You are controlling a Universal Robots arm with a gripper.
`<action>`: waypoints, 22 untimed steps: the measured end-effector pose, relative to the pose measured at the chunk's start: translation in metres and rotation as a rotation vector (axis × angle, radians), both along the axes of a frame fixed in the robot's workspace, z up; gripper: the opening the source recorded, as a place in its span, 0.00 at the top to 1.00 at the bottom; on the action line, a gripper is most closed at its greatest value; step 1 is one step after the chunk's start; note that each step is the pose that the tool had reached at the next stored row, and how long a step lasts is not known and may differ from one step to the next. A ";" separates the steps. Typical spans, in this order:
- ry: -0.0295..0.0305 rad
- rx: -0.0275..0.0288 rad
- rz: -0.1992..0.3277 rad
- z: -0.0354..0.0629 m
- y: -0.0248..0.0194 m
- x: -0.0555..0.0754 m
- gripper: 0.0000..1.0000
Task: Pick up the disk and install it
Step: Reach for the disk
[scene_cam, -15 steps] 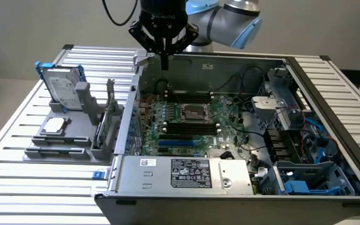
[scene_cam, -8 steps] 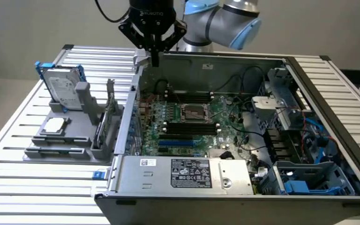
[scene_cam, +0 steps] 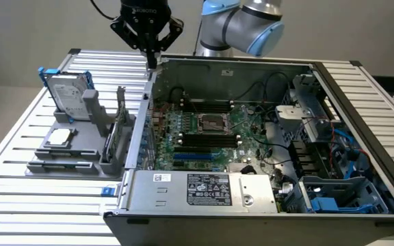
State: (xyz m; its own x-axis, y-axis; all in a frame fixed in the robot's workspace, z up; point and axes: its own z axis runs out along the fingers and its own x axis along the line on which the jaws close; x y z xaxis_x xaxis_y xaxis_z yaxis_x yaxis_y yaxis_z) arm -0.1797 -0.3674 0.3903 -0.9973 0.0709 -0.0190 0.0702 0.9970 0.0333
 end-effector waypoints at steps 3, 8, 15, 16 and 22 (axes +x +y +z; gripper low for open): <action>0.0000 -0.0043 0.000 -0.0010 0.0048 -0.014 0.89; 0.0008 -0.0114 0.000 -0.0023 0.0126 -0.036 0.89; 0.0012 -0.0214 0.000 -0.0043 0.0238 -0.068 0.89; 0.0013 -0.0230 0.000 -0.0047 0.0254 -0.073 0.89; 0.0016 -0.0303 0.000 -0.0063 0.0351 -0.100 0.89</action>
State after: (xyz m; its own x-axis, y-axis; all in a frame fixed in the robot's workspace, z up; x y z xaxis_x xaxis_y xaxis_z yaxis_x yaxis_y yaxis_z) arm -0.2798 -0.3322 0.3840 -0.9973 0.0703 -0.0196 0.0703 0.9975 0.0030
